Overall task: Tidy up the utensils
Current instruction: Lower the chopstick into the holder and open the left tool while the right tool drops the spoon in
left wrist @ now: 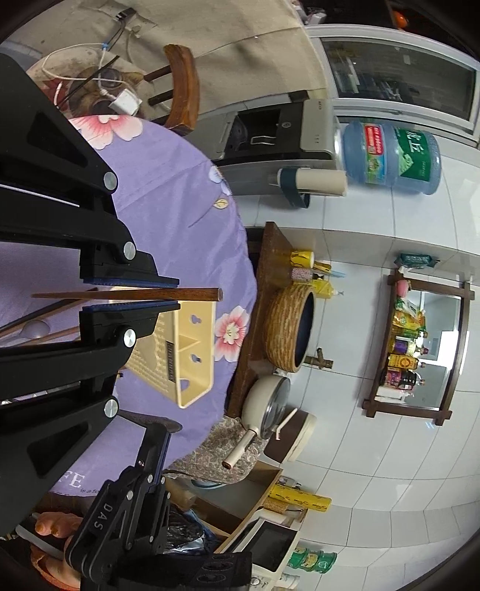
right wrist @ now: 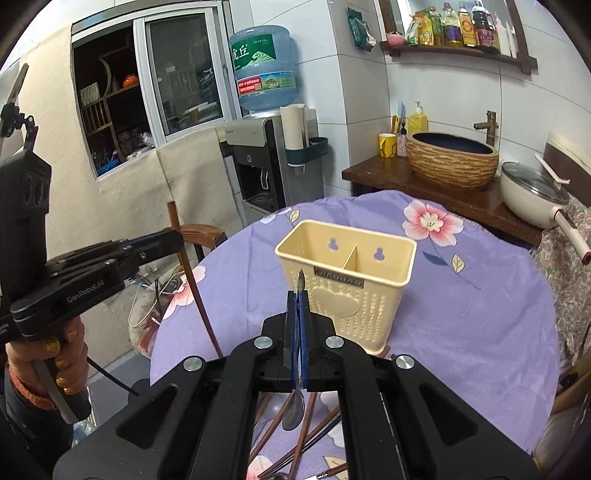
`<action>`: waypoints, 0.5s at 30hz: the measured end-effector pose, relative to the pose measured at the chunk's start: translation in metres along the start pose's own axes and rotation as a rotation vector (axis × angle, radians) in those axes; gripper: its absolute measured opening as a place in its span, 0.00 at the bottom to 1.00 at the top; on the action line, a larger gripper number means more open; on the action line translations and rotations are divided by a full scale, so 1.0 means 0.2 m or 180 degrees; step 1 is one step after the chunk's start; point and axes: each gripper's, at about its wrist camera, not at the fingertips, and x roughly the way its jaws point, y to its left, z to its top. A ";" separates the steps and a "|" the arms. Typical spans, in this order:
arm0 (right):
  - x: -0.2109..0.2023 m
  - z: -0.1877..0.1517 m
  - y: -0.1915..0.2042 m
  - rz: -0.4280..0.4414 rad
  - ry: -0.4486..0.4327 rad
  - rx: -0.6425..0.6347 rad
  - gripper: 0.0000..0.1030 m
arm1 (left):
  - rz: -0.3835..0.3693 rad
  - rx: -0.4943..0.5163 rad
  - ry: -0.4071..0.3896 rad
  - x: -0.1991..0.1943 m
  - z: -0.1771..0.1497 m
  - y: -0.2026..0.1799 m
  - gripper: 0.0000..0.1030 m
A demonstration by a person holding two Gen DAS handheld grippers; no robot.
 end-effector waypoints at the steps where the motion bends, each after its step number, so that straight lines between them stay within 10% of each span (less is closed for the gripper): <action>1: -0.01 0.02 -0.01 -0.0022 -0.0025 -0.0012 0.02 | -0.0011 0.0011 -0.0028 -0.01 0.03 0.00 0.07; 15: -0.15 0.54 -0.14 -0.0261 -0.0549 0.0202 0.02 | 0.0094 0.0321 -0.0654 -0.20 0.63 -0.25 0.07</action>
